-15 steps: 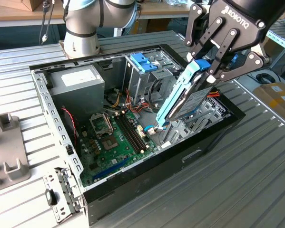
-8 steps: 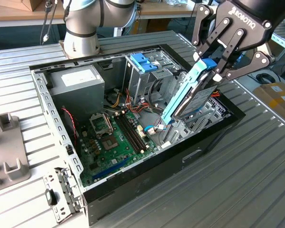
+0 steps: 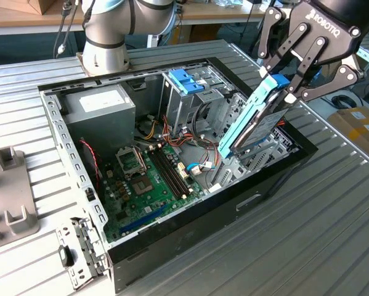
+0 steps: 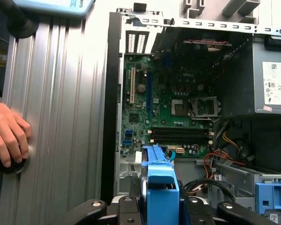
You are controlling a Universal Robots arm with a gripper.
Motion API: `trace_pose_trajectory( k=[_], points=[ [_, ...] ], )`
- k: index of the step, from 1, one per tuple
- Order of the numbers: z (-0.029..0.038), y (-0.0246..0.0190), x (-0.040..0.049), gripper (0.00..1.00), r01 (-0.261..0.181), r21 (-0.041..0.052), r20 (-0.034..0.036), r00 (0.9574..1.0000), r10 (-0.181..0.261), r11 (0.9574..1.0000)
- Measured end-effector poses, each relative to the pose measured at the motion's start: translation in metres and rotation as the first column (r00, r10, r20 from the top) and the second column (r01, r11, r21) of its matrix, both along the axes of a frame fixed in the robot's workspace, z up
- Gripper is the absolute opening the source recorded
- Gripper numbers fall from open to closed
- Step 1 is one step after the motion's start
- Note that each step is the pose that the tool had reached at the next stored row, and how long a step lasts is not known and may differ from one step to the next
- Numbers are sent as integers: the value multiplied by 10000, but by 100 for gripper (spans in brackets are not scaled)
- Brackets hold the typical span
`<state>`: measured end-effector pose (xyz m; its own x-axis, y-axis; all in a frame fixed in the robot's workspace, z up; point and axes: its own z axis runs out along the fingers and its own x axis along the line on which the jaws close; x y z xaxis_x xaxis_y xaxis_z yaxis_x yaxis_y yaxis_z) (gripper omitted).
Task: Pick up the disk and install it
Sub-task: 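Pick up the disk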
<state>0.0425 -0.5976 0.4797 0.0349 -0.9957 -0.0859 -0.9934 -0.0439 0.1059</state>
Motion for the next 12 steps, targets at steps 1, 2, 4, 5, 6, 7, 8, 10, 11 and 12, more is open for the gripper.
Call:
trace_pose_trajectory(
  k=[1,2,4,5,6,7,8,10,11,12],
  points=[
    [-2,3,17,37,-1,1,-1,10000,1,10000],
    [-3,8,35,37,-1,-3,-3,10000,1,10000],
    [-7,20,77,37,0,-10,-9,10000,0,10000],
    [-11,26,106,37,0,-12,-12,10000,0,10000],
    [-13,30,127,37,0,-14,-15,10000,0,10000],
    [-17,34,153,37,-1,-17,-19,10000,1,10000],
    [-19,38,172,37,0,-21,-23,10000,0,10000],
    [-27,54,214,37,0,-33,-31,10000,0,10000],
    [-32,64,235,37,0,-39,-35,10000,0,10000],
    [-36,72,254,37,0,-45,-40,10000,0,10000]
  ],
)
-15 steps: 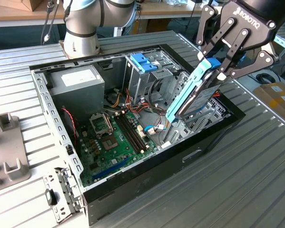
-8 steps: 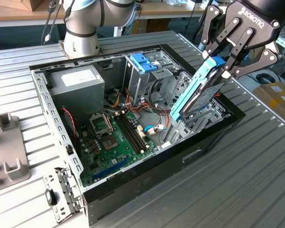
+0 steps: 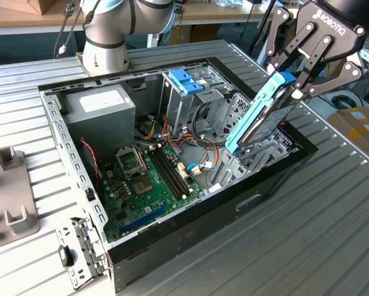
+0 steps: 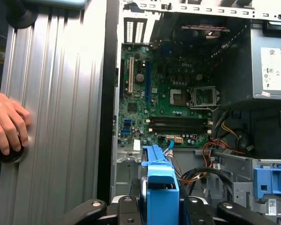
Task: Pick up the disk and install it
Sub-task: 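Pick up the disk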
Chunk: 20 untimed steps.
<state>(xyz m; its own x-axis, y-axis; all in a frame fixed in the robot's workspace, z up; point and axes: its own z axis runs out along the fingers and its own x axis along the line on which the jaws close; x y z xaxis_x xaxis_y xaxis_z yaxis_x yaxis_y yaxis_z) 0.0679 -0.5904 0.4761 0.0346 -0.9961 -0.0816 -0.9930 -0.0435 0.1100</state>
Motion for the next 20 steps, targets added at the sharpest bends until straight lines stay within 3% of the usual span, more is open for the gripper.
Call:
trace_pose_trajectory(
  k=[11,14,20],
  points=[
    [-91,64,232,37,0,-57,-52,10000,-1,10000],
    [-121,95,259,37,0,-65,-59,10000,0,10000],
    [-161,99,274,37,0,-67,-64,10000,-1,10000]
  ],
)
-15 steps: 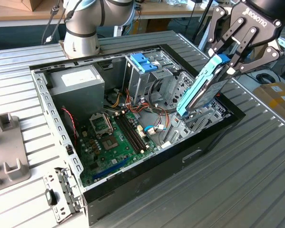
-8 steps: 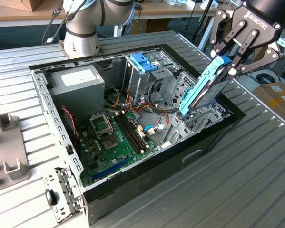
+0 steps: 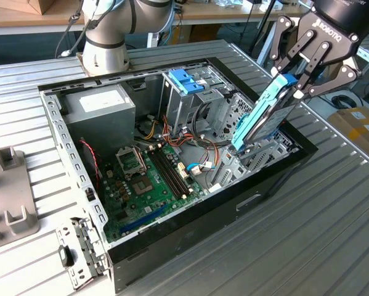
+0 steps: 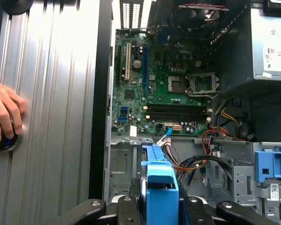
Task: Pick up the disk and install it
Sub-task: 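Pick up the disk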
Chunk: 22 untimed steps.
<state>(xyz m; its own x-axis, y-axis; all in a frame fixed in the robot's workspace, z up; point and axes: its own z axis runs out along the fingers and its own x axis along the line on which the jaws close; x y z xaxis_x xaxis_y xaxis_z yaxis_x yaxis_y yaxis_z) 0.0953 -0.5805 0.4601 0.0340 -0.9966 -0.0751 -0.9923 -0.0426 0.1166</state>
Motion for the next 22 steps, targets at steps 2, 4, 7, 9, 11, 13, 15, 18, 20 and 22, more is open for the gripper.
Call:
trace_pose_trajectory(
  k=[2,4,7,9,11,13,15,18,20,22],
  points=[
    [-11,0,0,37,1,0,1,10000,-1,10000],
    [-22,0,1,37,1,0,0,10000,-1,10000],
    [-38,0,4,37,0,0,0,10000,0,10000],
    [-49,0,8,37,0,1,0,10000,0,10000],
    [-58,-1,13,37,0,0,-2,10000,0,10000],
    [-68,0,17,37,1,1,-3,10000,-1,10000],
    [-81,0,22,37,1,0,-4,10000,-1,10000],
    [-91,0,23,37,1,0,-5,10000,-1,10000],
    [-98,-1,23,37,1,0,-4,10000,-1,10000],
    [-108,-3,23,37,1,-3,-5,10000,-1,10000]
  ],
)
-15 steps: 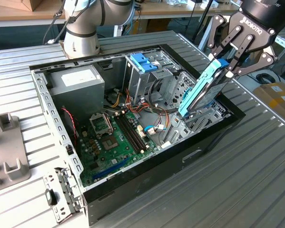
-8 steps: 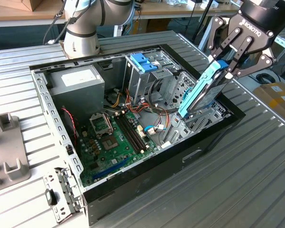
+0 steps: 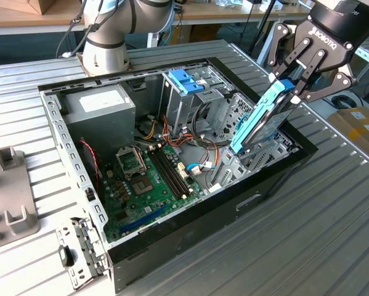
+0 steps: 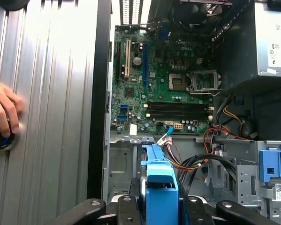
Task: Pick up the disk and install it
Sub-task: 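Pick up the disk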
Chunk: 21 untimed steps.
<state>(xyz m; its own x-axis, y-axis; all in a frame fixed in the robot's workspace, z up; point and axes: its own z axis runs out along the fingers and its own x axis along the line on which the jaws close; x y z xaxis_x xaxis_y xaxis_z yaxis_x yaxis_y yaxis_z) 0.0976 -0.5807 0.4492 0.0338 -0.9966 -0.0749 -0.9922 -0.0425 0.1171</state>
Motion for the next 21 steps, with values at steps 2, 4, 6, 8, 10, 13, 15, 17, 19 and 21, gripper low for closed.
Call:
trace_pose_trajectory(
  k=[2,4,6,8,10,13,15,17,19,21],
  points=[
    [-14,-4,0,37,1,2,0,10000,-1,10000],
    [-20,-8,0,37,0,0,0,10000,0,10000],
    [-22,-12,0,37,0,2,0,10000,0,10000],
    [-19,-20,0,37,0,4,0,10000,0,10000],
    [-3,-24,0,37,0,6,2,10000,0,10000],
    [20,-27,0,37,-1,0,0,10000,1,10000],
    [22,-28,0,37,-1,1,0,10000,1,10000],
    [35,-29,0,37,0,1,0,10000,0,10000],
    [48,-29,0,37,-1,2,0,10000,1,10000],
    [57,-30,0,37,0,1,0,10000,0,10000]
  ],
)
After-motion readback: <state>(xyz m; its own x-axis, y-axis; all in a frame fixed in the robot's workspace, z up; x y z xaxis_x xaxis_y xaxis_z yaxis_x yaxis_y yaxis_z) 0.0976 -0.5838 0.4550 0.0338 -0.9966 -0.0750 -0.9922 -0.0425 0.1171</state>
